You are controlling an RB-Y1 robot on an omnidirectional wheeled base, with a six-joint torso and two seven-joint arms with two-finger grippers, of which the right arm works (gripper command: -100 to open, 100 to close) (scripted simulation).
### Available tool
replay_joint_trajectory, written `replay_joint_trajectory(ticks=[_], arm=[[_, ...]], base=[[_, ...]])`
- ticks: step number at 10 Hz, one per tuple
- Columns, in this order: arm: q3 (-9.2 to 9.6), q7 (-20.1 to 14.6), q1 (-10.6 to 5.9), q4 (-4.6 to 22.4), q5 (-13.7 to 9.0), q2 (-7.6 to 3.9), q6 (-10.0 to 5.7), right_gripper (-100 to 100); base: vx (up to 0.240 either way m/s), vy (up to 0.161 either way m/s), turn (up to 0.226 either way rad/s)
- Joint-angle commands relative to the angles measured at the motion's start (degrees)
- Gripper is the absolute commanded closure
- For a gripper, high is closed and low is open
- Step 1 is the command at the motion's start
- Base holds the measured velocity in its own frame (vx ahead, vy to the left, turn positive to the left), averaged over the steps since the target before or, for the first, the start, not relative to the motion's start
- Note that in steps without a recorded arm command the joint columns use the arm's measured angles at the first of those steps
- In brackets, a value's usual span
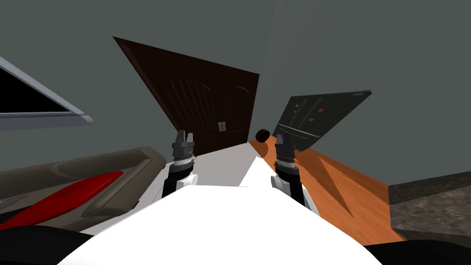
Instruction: Pull the door open
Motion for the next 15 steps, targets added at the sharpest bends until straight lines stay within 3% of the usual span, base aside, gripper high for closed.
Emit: replay_joint_trajectory(ticks=[1,5,15], arm=[[-0.21,-1.1,-0.90,2.0,0.6,-0.60,0.63,-100],[-0.65,-3.3,-2.81,6.2,1.8,-1.57,1.97,-100],[-2.15,-10.9,-9.41,20.6,6.2,-3.31,6.58,-100]], base=[[0.112,0.045,0.126],[0.178,0.060,0.090],[0.147,0.056,0.111]])
